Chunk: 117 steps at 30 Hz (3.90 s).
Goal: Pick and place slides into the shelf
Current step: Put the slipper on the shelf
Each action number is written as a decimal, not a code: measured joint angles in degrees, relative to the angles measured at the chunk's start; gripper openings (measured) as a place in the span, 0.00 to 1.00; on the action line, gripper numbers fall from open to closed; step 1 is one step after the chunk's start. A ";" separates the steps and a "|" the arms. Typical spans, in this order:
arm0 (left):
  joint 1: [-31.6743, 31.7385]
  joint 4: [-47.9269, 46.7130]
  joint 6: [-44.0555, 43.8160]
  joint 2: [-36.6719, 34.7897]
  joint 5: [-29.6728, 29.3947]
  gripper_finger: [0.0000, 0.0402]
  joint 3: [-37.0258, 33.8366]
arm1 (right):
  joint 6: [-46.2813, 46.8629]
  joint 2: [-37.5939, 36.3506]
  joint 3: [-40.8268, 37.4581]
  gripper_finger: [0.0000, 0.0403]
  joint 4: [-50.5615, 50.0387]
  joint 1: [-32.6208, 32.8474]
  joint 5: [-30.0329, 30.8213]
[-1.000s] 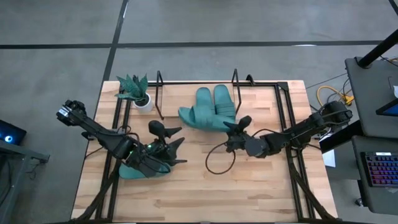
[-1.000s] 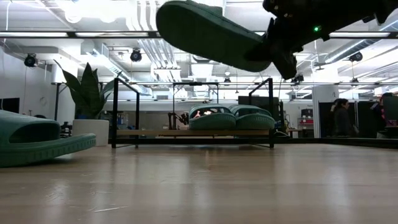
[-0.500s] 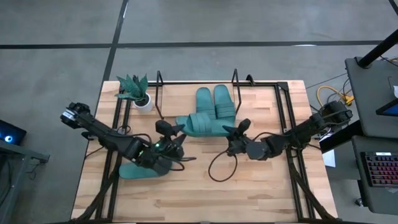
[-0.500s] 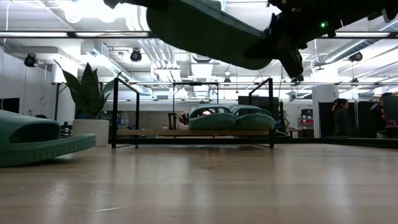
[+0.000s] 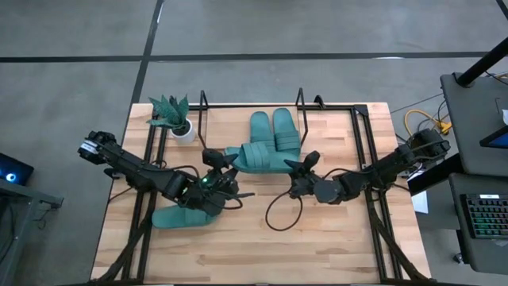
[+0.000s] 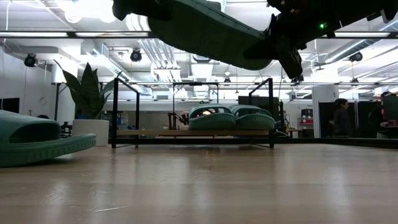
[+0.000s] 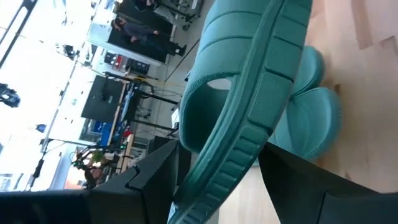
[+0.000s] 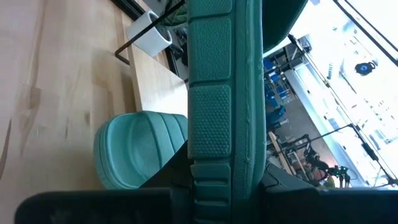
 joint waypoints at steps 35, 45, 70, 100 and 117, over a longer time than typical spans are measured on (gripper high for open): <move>0.15 -5.27 -0.01 -6.31 12.46 0.06 -1.75 | -0.46 -7.52 -0.79 0.41 2.85 12.03 -0.03; 0.09 18.11 11.11 -11.87 27.56 0.06 -14.18 | -5.76 -14.89 -4.73 0.37 2.90 25.95 0.03; 0.39 49.48 21.96 -13.75 39.36 0.06 -32.06 | -8.56 -17.20 -6.97 0.51 2.92 30.66 0.22; 1.53 57.50 22.33 -6.62 40.45 0.06 -31.15 | -1.01 -16.79 -7.93 0.52 2.90 20.29 -18.03; 2.55 57.50 13.46 -6.62 40.63 0.17 -31.12 | -4.86 -16.79 -7.89 0.15 3.19 17.44 -18.14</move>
